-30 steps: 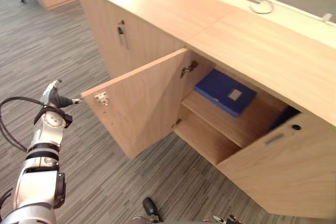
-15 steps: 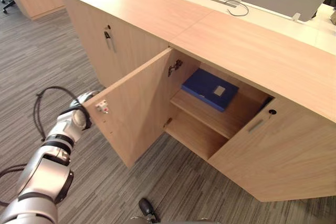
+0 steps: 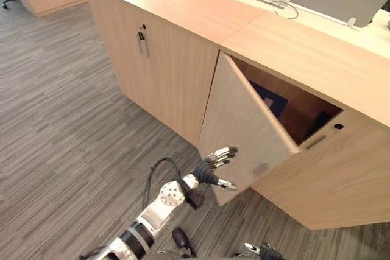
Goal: Walk over to the cabinet, pick up the folder, carry it to the office cabinet, place the folder inside the office cabinet, then close the office cabinet door
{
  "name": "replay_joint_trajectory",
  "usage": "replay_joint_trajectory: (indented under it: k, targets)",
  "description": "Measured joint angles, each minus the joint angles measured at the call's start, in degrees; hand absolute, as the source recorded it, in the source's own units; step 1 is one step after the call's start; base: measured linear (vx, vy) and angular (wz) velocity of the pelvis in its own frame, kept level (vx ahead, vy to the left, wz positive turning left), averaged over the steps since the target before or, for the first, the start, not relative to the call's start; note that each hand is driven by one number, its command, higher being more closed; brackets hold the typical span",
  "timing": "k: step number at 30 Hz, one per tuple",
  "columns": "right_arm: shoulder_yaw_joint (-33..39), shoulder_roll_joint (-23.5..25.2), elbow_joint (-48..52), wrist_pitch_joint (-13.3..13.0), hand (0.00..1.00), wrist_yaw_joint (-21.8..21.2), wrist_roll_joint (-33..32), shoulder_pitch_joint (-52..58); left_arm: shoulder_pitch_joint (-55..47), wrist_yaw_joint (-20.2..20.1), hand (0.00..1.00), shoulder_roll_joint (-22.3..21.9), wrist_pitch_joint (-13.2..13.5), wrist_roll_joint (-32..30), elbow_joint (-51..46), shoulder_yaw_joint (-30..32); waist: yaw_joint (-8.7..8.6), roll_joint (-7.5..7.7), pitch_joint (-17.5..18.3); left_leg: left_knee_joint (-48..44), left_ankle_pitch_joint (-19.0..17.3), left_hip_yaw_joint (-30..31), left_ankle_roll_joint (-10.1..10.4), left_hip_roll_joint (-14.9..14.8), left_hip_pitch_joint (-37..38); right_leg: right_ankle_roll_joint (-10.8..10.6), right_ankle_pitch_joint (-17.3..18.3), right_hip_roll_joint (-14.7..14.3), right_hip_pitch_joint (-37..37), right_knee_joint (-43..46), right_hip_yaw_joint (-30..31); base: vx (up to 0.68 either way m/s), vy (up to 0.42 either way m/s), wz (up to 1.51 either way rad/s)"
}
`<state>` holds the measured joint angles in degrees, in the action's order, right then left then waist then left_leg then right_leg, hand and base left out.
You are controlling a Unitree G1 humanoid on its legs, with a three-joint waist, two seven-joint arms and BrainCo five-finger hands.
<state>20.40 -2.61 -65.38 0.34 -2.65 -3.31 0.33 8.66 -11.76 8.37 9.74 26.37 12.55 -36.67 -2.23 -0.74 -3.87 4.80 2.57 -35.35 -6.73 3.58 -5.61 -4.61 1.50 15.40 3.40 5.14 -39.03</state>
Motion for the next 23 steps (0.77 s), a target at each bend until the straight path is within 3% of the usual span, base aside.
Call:
replay_joint_trajectory:
  k: [3,4,5,6,7,8,9,11,12,13,14,15,16,17,19,20,23]
  targets:
    - [-5.24,0.06,0.61,-0.38,0.0,0.11,-0.02,-2.79,-5.29,-0.62,0.0,-1.09,-0.77,7.78,0.19,3.02,0.74,-2.48,0.46,0.01,-0.61,-2.06,0.97,-1.33,-0.45,0.0,0.11,-2.13,-0.36,-1.57,1.12,-0.16,-0.039,-0.25]
    - [-7.68,0.84,0.79,-0.41,0.0,0.27,0.0,-2.93,-6.75,-1.06,0.0,-1.27,-1.07,8.89,2.46,6.08,0.07,0.8,0.57,-2.85,-7.54,-5.42,8.79,-0.56,-0.86,0.52,0.55,0.27,-1.67,-4.28,2.29,-0.17,-0.002,-0.11]
    - [-8.84,1.51,0.42,-0.64,0.0,0.34,0.0,-3.22,-7.2,-1.13,0.0,-1.41,-1.27,9.61,4.18,8.51,0.25,3.23,0.59,-9.69,-9.06,-6.65,5.94,-1.12,-2.35,0.48,-0.45,2.76,-2.91,-3.66,3.68,-0.1,-0.031,-0.63]
    - [-10.25,2.34,0.63,-0.77,0.0,0.41,-0.02,-3.45,-8.04,-0.25,0.0,-2.68,-1.22,9.94,9.09,13.41,1.83,2.91,0.31,-24.04,-12.37,-2.65,0.68,-8.89,-3.03,0.5,-0.83,2.04,-4.66,0.01,5.48,0.04,-0.061,-0.98]
    - [-11.76,2.73,0.39,-1.08,0.0,0.58,-0.04,-2.67,-8.53,0.61,0.0,-3.26,-1.33,9.8,13.32,16.66,1.52,2.03,1.22,-21.0,-11.65,-1.34,6.78,-12.17,-0.41,-0.05,-1.1,-0.14,-4.4,-0.59,6.62,0.05,-0.097,-1.26]
    - [-12.89,2.66,0.37,-1.56,0.0,0.62,-0.01,-2.6,-8.11,2.24,0.0,-3.8,-1.3,8.95,20.76,22.13,1.04,2.66,0.76,-20.61,-11.48,-4.31,7.72,-13.78,1.64,-0.12,-1.93,-1.45,-4.27,-1.52,9.6,0.05,-0.071,-0.7]
    - [-13.12,2.57,0.36,-1.57,0.0,0.63,-0.01,-2.44,-8.16,2.56,0.0,-3.9,-1.31,8.73,22.05,23.08,1.01,2.63,0.77,-21.49,-11.75,-4.59,7.81,-14.49,1.64,-0.05,-1.87,-1.84,-4.21,-1.51,9.69,-0.03,-0.107,-0.75]
    - [-13.87,1.93,-0.13,-2.51,0.0,0.65,-0.02,-1.97,-10.74,6.82,0.0,-4.22,-0.38,2.37,27.63,33.81,1.27,1.72,0.38,-30.76,-15.86,-6.34,9.86,-21.95,0.63,-0.04,-1.89,-5.34,-4.48,-0.6,10.94,0.0,-0.152,-0.78]
    - [-13.97,1.64,-0.15,-2.72,0.0,0.78,-0.02,-1.94,-11.55,7.8,0.0,-4.01,-0.24,1.24,28.31,36.46,1.28,1.64,0.16,-32.62,-16.45,-6.27,10.73,-23.36,0.86,0.11,-1.94,-5.84,-5.01,-0.3,11.09,-0.02,-0.125,-0.73]
    - [-13.14,1.19,-0.36,-2.78,0.0,1.57,-0.01,-1.54,-12.83,10.15,0.0,-3.69,0.04,-0.38,29.58,41.39,1.71,1.65,-0.17,-37.67,-14.75,-1.44,10.91,-24.8,-0.43,1.16,-3.06,-7.02,-4.99,-0.04,13.29,-0.03,-0.146,-0.65]
    - [-12.64,0.49,-0.74,-2.75,0.0,2.25,-0.01,-1.02,-14.42,11.88,0.0,-3.73,0.32,-0.73,30.66,45.92,1.78,1.18,-0.39,-40.88,-13.61,6.08,10.97,-25.06,-1.81,1.36,-3.19,-8.29,-4.61,0.14,15.55,-0.03,-0.153,-0.68]
    - [-12.44,0.04,-0.75,-2.75,0.0,2.5,-0.01,-0.47,-15.11,12.49,0.0,-3.7,0.59,-0.73,31.4,47.75,1.92,0.91,-0.51,-42.25,-12.94,9.05,10.76,-24.93,-2.36,1.45,-3.25,-8.47,-4.33,-0.23,16.39,0.03,-0.131,-0.8]
    - [-10.95,-0.66,-0.92,-2.55,0.0,2.9,-0.01,0.02,-16.18,12.94,0.0,-3.65,1.01,0.41,33.44,51.08,2.87,1.55,-0.74,-40.78,-14.28,15.11,11.37,-22.13,-2.55,1.78,-3.46,-8.42,-4.19,-0.71,19.16,0.08,-0.018,-0.98]
    - [-8.33,-1.08,-1.36,-2.45,0.0,3.06,-0.12,0.18,-16.78,12.97,0.0,-3.74,1.06,1.32,35.85,53.65,3.49,0.89,-1.4,-36.62,-16.43,21.82,11.96,-17.64,-1.96,2.13,-3.77,-8.32,-4.87,-0.96,21.92,0.08,0.037,-1.01]
    - [-6.03,-1.41,-1.74,-2.4,0.0,3.13,-0.07,-0.39,-17.45,12.94,0.0,-4.32,1.05,3.49,39.36,57.14,4.01,-0.2,-2.37,-28.63,-17.38,30.53,12.2,-11.67,-0.79,2.04,-4.62,-8.77,-5.75,-1.47,25.84,0.04,0.168,-1.14]
    - [-5.81,-1.38,-1.77,-2.16,0.0,3.07,-0.05,-0.33,-18.37,12.91,0.0,-5.0,0.85,3.69,41.75,59.17,4.91,-0.55,-2.3,-25.67,-15.64,31.59,11.27,-9.59,1.84,1.51,-5.49,-9.11,-5.68,-3.12,28.77,0.02,0.205,-1.12]
    - [-5.78,-0.72,-1.51,-2.17,0.0,2.91,-0.09,0.34,-19.57,12.73,0.0,-7.15,0.25,2.83,43.6,61.81,4.31,0.24,-1.86,-23.02,-15.15,29.08,10.49,-8.28,3.5,1.49,-9.02,-8.25,-3.35,-7.78,29.41,0.09,0.099,-0.37]
